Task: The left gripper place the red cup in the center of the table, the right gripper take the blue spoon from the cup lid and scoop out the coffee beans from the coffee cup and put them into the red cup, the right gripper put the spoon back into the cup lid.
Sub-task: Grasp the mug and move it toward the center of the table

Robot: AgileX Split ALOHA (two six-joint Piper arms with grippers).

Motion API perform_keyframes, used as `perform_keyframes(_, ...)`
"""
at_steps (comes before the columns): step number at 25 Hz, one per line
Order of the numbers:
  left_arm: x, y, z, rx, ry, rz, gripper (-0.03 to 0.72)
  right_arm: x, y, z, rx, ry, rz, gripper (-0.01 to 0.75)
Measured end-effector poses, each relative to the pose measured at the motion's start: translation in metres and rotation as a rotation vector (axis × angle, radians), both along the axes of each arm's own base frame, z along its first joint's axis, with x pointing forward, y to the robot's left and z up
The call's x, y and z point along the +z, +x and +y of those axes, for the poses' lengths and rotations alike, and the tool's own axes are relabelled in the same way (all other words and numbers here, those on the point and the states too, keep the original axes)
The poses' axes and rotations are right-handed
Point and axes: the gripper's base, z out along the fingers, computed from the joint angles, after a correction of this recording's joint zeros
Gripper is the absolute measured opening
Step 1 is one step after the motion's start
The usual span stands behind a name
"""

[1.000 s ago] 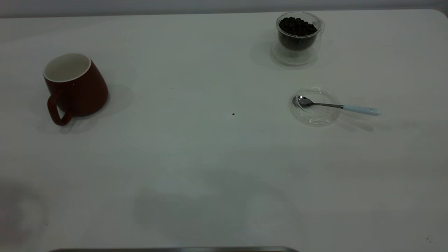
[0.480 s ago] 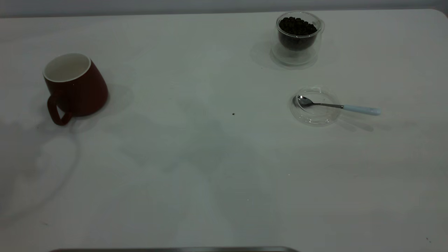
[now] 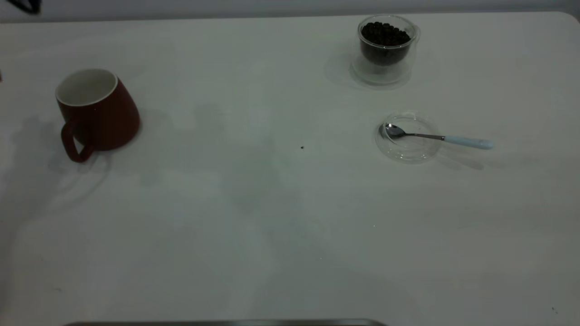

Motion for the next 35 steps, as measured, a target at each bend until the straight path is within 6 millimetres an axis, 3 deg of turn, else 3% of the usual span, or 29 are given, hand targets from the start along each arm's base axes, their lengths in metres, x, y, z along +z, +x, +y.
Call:
perform_keyframes(10, -0.053, 0.009, -0.005, -0.087, -0.019, 0.013, 0.586, 0.0, 0.0, 0.0, 0.0, 0.0, 0.0, 0.242)
perform_keyframes(15, -0.065, 0.012, -0.024, -0.16, -0.037, -0.009, 0.586, 0.0, 0.0, 0.0, 0.0, 0.0, 0.0, 0.242)
perform_keyframes(19, -0.073, 0.014, -0.049, -0.237, -0.053, -0.027, 0.586, 0.0, 0.0, 0.0, 0.0, 0.0, 0.0, 0.242)
perform_keyframes(26, -0.077, 0.01, -0.112, -0.391, -0.104, -0.085, 0.586, 0.0, 0.0, 0.0, 0.0, 0.0, 0.0, 0.242)
perform_keyframes(31, -0.071, 0.009, -0.155, -0.412, -0.174, -0.148, 0.586, 0.0, 0.0, 0.0, 0.0, 0.0, 0.0, 0.242)
perform_keyframes(35, -0.064, 0.011, -0.178, -0.393, -0.223, -0.192, 0.586, 0.0, 0.0, 0.0, 0.0, 0.0, 0.0, 0.242)
